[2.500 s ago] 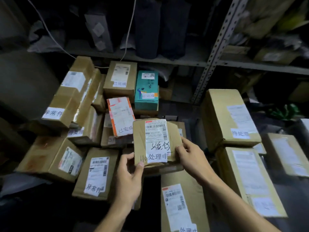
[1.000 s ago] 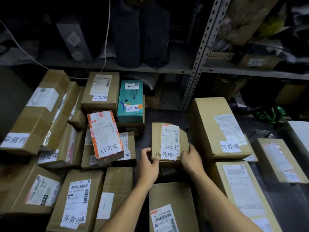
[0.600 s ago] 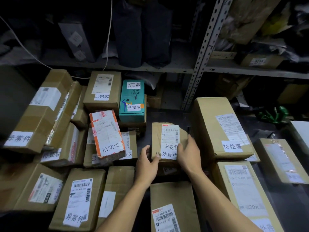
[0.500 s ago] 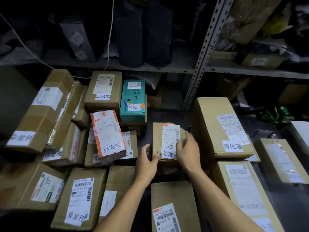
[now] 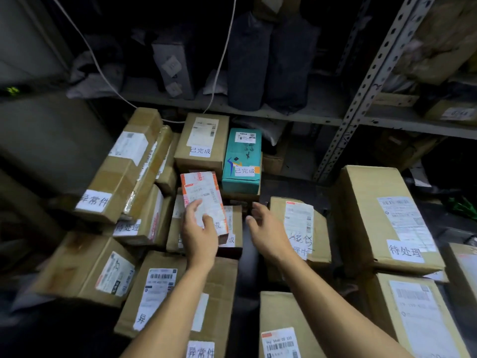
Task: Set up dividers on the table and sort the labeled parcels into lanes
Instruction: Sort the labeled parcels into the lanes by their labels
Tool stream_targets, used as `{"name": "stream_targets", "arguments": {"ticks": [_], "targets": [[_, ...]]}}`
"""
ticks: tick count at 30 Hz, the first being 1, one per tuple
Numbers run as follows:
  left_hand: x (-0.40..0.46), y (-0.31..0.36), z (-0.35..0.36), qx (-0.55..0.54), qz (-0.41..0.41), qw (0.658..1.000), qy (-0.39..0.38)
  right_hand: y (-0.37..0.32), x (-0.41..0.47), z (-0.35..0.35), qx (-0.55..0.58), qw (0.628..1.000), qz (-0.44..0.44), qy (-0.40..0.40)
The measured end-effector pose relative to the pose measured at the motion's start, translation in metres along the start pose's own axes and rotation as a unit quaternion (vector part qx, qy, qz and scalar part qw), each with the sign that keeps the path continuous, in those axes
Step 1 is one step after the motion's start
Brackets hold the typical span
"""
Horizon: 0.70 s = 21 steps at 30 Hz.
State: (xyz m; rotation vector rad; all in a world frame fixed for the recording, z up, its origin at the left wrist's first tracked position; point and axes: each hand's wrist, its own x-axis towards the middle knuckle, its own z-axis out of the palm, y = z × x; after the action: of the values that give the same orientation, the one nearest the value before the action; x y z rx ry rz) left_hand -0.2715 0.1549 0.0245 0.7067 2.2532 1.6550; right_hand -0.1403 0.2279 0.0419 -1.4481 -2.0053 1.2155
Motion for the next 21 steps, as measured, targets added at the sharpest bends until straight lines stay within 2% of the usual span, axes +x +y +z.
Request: {"name": "stream_targets", "arguments": {"ticks": [2, 5, 10, 21], "targets": [[0.013, -0.015, -0.014, 0.021, -0.072, 0.997, -0.013, -0.007, 0.007, 0.021, -0.009, 0.998, 0.011, -0.068], [0.02, -0.031, -0.025, 0.004, -0.162, 0.98, -0.118, -0.013, 0.012, 0.051, -0.009, 0.99, 0.033, -0.135], [0.011, -0.041, -0.042, 0.017, -0.147, 0.977, -0.157, -0.006, -0.003, 0.072, 0.041, 0.993, 0.025, -0.111], [-0.048, -0.03, -0.084, -0.042, -0.087, 0.973, -0.212, 0.004, -0.086, 0.053, 0.127, 0.99, 0.042, -0.045]]}}
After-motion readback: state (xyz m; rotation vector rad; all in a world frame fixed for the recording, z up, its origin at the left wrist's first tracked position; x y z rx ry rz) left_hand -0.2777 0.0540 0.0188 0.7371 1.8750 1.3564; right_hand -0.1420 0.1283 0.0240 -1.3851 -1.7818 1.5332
